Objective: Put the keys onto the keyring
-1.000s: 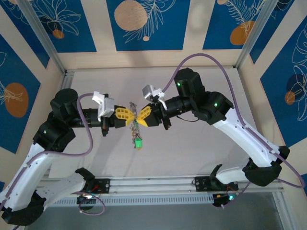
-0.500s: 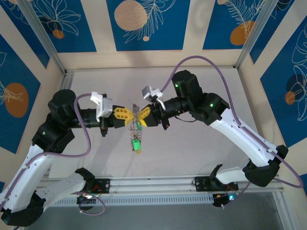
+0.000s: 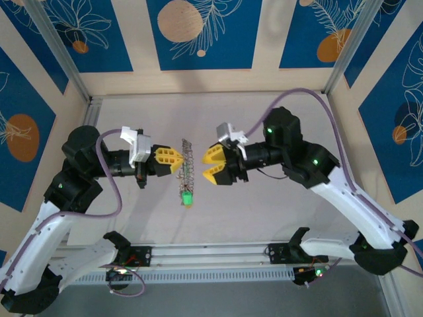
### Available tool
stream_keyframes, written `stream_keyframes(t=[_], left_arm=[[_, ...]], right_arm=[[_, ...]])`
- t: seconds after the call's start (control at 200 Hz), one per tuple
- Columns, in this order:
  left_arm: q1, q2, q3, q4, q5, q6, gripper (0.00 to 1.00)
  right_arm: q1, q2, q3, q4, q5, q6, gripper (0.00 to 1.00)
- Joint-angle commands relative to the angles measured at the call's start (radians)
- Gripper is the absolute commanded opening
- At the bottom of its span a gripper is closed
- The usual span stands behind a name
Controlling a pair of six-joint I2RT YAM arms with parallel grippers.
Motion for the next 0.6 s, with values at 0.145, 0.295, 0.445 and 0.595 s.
stream_keyframes(t=[0.145, 0.295, 0.445, 0.595], left_arm=[[-0.004, -0.036, -0.105, 0.337, 0.093, -0.195, 0.00], [-0.003, -0.035, -0.121, 0.394, 0.110, -0.237, 0.00], [-0.003, -0.034, -0.134, 0.443, 0.125, -0.267, 0.00], [-0.003, -0.028, -0.144, 0.477, 0.130, -0.287, 0.00]], right_arm=[[0.070, 0.041, 0.034, 0.160, 0.004, 0.003, 0.45], [0.074, 0.076, 0.061, 0.176, 0.006, 0.011, 0.44], [0.077, 0.087, 0.068, 0.173, 0.021, 0.011, 0.39], [0.078, 0.086, 0.063, 0.182, 0.014, 0.013, 0.32]])
